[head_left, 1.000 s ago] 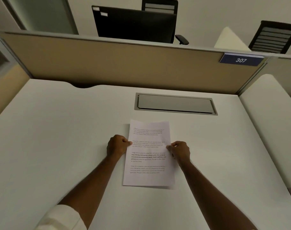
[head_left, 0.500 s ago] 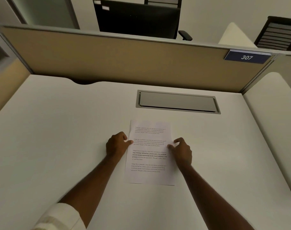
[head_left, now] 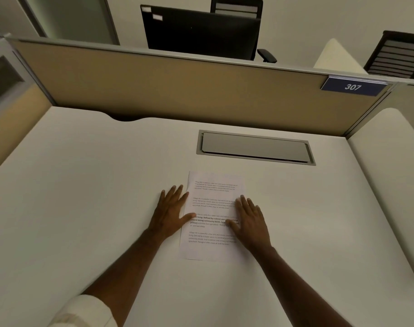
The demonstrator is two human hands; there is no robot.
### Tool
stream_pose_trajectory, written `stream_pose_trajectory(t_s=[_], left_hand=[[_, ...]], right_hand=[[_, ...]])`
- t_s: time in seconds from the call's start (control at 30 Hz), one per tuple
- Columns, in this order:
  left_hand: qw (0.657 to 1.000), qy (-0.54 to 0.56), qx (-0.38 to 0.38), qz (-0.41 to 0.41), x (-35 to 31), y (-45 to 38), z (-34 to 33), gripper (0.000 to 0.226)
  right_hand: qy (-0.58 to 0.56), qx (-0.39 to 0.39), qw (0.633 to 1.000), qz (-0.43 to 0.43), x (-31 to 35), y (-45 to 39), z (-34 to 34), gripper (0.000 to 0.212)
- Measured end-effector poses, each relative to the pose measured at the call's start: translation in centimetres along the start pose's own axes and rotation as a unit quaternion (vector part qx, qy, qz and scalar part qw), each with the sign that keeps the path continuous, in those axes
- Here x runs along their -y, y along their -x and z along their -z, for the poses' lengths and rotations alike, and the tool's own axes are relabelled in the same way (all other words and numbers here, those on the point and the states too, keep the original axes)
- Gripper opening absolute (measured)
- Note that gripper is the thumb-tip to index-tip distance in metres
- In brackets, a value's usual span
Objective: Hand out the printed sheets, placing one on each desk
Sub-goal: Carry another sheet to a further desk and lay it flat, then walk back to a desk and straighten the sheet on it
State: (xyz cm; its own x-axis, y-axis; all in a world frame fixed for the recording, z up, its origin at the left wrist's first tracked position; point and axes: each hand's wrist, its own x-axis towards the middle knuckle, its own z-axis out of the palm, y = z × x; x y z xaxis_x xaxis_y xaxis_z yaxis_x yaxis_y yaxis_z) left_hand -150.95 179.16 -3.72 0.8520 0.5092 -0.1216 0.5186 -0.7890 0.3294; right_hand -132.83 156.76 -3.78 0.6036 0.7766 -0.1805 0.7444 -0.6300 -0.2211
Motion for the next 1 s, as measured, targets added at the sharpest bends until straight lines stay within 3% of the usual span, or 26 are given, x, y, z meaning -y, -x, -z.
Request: stream_pose_trajectory(t_s=[0.23,0.43,0.67,0.87,1.0], left_hand=[[0.990,0.008,-0.136,-0.047,-2.3,0.0,2.1,0.075],[0.983,-0.063,-0.171,-0.039,-5.4,-0.9,5.5,0.069],[0.964,-0.098,-0.233,-0.086,-10.7,-3.4,11.5,0.063],[0.939,-0.104,-0.282,-0.169,-16.9,-6.7,16.8,0.062],[0.920,-0.080,-0.295,-0.246,-23.5,-8.1,18.5,0.072]], right_hand=[[0.017,-0.061,0.998,0.026,1.1,-1.0,3.5,0.087],[0.063,-0.103,0.991,0.051,0.6,-1.9,7.7,0.095],[0.066,-0.214,0.974,0.046,-1.8,-1.3,14.2,0.074],[0.104,-0.314,0.944,-0.003,-5.8,0.9,22.4,0.068],[0.112,-0.371,0.916,-0.100,-7.9,5.1,26.6,0.067]])
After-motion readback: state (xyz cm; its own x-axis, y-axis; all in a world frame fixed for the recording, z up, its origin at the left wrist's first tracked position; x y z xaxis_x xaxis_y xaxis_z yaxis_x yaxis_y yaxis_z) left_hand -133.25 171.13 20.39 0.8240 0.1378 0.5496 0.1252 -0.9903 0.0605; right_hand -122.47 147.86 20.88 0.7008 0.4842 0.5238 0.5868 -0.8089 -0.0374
